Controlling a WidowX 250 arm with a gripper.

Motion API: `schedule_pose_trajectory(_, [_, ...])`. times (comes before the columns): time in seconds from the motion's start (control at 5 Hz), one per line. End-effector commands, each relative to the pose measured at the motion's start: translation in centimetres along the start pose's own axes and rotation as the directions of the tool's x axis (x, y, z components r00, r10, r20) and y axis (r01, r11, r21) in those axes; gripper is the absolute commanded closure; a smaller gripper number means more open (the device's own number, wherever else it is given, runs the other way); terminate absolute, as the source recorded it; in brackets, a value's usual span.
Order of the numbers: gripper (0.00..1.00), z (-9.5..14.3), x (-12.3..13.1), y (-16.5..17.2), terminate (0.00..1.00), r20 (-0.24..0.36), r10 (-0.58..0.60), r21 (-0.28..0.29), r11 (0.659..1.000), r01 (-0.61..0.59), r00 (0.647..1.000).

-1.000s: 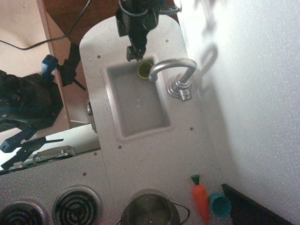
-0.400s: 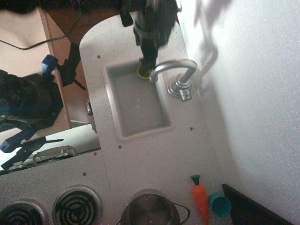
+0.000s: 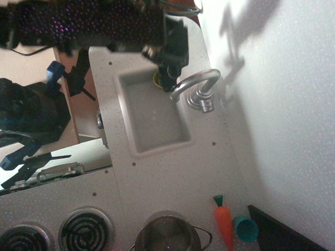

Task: Turn faucet right

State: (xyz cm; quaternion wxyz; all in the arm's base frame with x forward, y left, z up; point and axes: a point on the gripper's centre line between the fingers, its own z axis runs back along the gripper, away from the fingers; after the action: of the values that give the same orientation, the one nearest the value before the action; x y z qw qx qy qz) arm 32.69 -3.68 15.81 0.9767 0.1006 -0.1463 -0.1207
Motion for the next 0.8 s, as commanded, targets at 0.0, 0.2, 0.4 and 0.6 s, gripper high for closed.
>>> schedule_pose_trajectory(0.0, [0.0, 1.3, 0.2, -0.4, 0.0, 0.062, 0.019, 0.011, 1.0, -0.02, 0.998])
schedule_pose_trajectory(0.2, [0.0, 1.3, -0.2, -1.0, 0.0, 0.071, 0.025, 0.03, 0.999, -0.027, 0.997])
schedule_pose_trajectory(0.4, [0.0, 1.8, 0.1, -1.1, 0.0, 0.125, 0.033, 0.046, 0.998, -0.04, 0.992])
schedule_pose_trajectory(0.6, [0.0, 2.4, 1.9, -1.2, 0.0, 0.224, 0.013, -0.015, 1.0, -0.01, 0.974])
